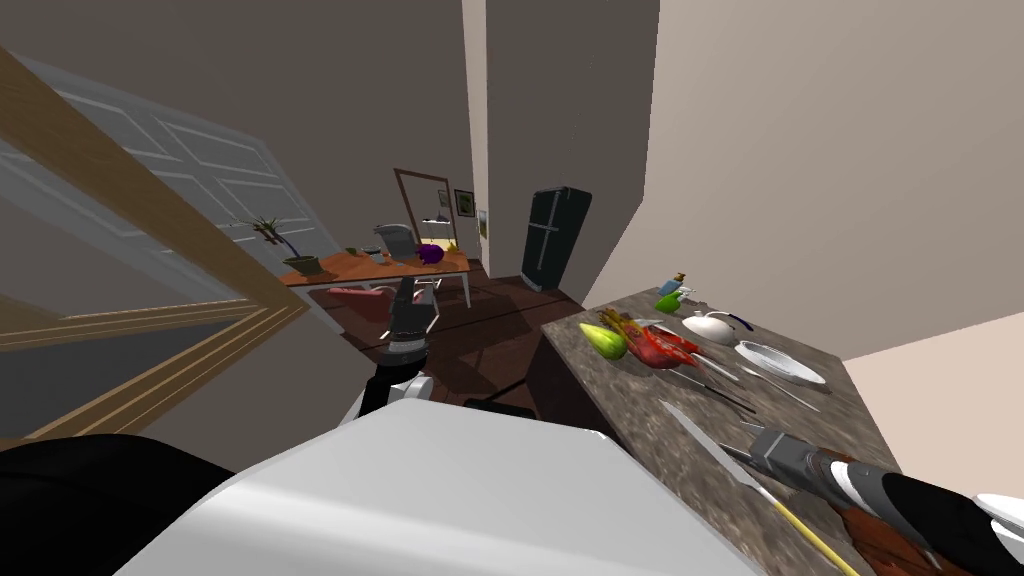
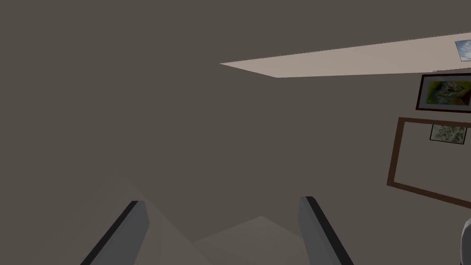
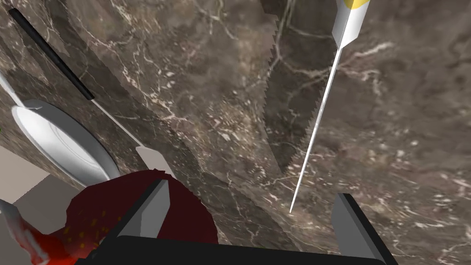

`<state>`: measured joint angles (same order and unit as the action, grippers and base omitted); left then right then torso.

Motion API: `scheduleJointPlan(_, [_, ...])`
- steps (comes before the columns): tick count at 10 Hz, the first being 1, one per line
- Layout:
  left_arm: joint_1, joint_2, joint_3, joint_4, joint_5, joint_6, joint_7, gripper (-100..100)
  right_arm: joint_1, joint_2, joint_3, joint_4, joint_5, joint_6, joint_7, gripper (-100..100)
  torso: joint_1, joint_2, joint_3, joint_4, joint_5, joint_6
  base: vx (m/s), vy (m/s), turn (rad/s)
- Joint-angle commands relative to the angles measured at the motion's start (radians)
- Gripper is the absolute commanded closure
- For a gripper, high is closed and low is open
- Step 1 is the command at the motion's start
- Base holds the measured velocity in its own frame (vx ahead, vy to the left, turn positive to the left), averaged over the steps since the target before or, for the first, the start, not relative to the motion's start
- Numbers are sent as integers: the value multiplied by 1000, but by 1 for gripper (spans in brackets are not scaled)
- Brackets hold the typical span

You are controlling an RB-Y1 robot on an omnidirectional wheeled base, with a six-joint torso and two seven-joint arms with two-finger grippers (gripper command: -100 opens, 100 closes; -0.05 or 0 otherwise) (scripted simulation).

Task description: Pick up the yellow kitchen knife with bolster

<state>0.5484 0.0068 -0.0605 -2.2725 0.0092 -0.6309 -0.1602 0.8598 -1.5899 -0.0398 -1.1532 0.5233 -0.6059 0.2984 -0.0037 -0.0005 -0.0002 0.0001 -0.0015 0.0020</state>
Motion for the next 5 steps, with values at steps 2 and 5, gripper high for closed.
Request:
scheduleJointPlan(2, [0, 0, 0, 0, 0, 0, 0, 0, 47, -6, 11, 12, 2, -47, -32, -100, 0, -1, 0, 0, 0, 0, 31, -30, 96])
scheduleJointPlan(5, [0, 0, 0, 0, 0, 0, 0, 0, 79, 0, 42, 30, 19, -97, -63, -100, 1, -2, -1, 0, 0, 0, 41, -25, 101])
